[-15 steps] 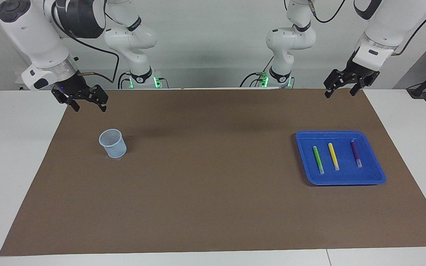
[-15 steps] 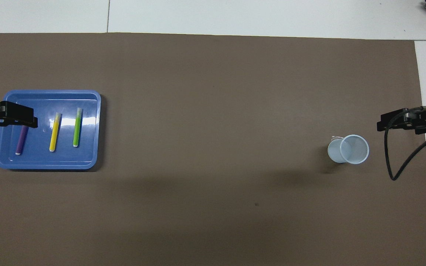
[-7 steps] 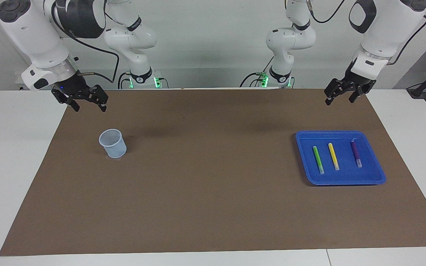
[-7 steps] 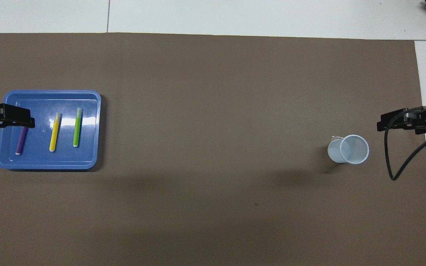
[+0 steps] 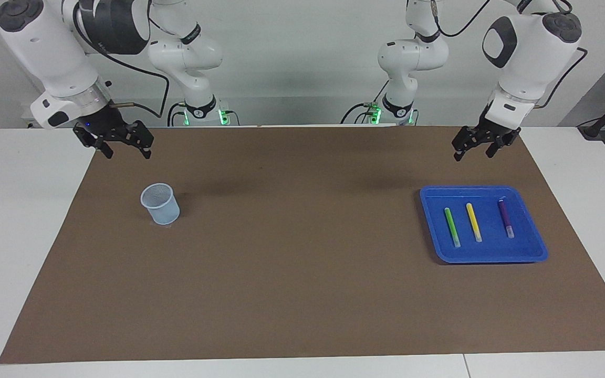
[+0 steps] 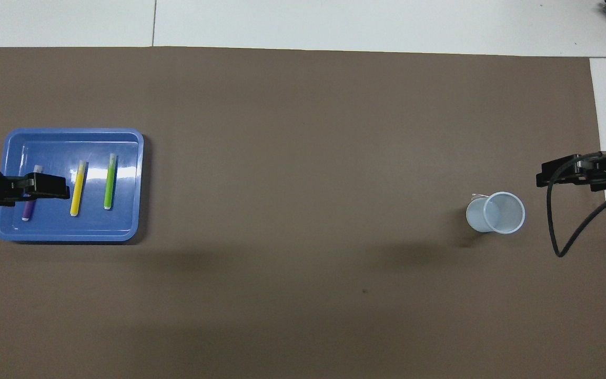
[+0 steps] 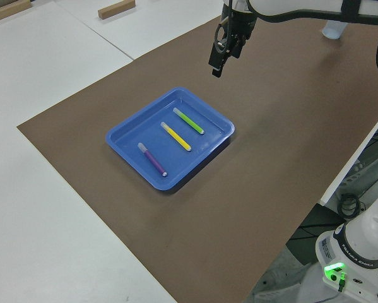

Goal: Transfer and insert pens with both arms
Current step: 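Reach the left gripper down and grasp the green pen in the tray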

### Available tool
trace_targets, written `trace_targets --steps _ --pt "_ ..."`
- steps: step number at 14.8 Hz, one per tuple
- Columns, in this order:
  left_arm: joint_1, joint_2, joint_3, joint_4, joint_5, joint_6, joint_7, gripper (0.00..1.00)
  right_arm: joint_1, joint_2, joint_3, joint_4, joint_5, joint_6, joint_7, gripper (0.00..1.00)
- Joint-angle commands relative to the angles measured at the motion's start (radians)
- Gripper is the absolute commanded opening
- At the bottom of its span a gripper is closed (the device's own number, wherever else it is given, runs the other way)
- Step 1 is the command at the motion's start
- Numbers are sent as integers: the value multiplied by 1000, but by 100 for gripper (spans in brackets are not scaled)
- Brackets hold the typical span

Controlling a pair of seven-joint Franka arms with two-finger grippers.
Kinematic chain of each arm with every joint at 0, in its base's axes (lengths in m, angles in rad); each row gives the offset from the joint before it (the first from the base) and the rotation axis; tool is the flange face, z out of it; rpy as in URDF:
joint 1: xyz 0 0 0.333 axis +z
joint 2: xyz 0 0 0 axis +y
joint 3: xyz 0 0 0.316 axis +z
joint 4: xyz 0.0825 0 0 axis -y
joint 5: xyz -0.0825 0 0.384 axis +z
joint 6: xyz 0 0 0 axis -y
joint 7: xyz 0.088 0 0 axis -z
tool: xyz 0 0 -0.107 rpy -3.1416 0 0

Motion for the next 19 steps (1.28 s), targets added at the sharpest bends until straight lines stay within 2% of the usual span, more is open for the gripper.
trace_targets --steps 1,3,19 --pt "11 -19 1 -78 4 88 41 100 2 -20 0 -17 -2 4 -1 100" --pt "32 2 1 -106 4 137 67 100 2 -20 0 -17 -2 4 -1 100" --pt "31 299 -1 -114 4 466 106 100 2 -20 0 -17 -2 3 -1 100"
